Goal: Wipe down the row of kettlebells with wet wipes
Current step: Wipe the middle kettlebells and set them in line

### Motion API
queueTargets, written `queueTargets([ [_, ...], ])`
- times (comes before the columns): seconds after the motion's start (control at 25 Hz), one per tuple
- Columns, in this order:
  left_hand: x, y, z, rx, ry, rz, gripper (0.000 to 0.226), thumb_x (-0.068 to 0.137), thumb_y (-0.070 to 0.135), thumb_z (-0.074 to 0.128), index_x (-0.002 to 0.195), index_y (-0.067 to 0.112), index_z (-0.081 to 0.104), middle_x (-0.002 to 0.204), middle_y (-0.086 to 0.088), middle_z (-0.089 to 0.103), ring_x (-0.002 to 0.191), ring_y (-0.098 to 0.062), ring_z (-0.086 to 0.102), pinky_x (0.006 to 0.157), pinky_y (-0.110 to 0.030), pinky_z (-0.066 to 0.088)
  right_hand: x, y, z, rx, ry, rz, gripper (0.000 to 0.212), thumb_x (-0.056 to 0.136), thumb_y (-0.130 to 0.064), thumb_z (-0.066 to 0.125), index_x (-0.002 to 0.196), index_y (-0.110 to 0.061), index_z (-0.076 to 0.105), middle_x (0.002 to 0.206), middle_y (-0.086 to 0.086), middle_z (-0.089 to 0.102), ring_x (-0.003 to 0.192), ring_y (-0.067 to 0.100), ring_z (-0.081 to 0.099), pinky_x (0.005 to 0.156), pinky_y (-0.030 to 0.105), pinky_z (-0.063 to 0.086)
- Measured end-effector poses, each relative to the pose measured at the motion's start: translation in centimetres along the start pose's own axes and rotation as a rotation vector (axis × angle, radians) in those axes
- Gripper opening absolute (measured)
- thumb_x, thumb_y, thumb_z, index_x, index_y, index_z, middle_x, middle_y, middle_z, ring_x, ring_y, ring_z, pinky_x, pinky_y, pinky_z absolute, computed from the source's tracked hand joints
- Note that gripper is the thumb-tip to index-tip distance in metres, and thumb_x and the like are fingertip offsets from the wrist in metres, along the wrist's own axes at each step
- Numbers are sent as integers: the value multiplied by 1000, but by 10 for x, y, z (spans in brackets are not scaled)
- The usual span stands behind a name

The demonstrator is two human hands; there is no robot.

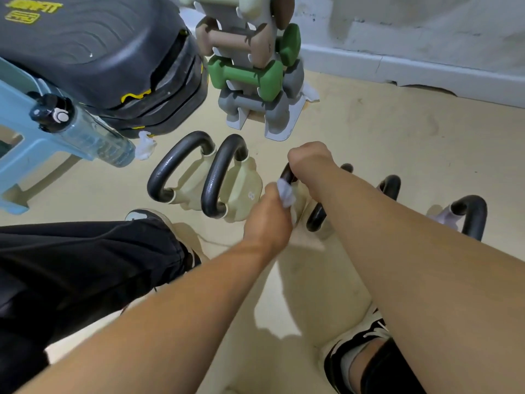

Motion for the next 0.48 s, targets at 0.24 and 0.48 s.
queueTargets([
  [0.24,-44,-53,-25,-252,-9,-96,34,110,33,30,108,21,62,99,0,63,103,-32,60,89,-32,42,-23,-4,-22,27,118,-212,27,87,-6,42,62,-16,45,62,1,42,55,20,36,49,25,30],
  [0.48,-41,44,-54,-734,-154,-84,31,106,34,45,131,24,60,117,0,75,104,-21,72,81,-39,60,-29,-6,-2,313,-442,-123,50,85,-52,72,118,-15,71,122,7,70,112,27,68,102,42,52],
])
Point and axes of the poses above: each hand's wrist, its own x-axis towards the middle knuckle, its own z-axis out of the palm, y = z × x, the point moved 9 cm from there along x, towards the middle knuckle
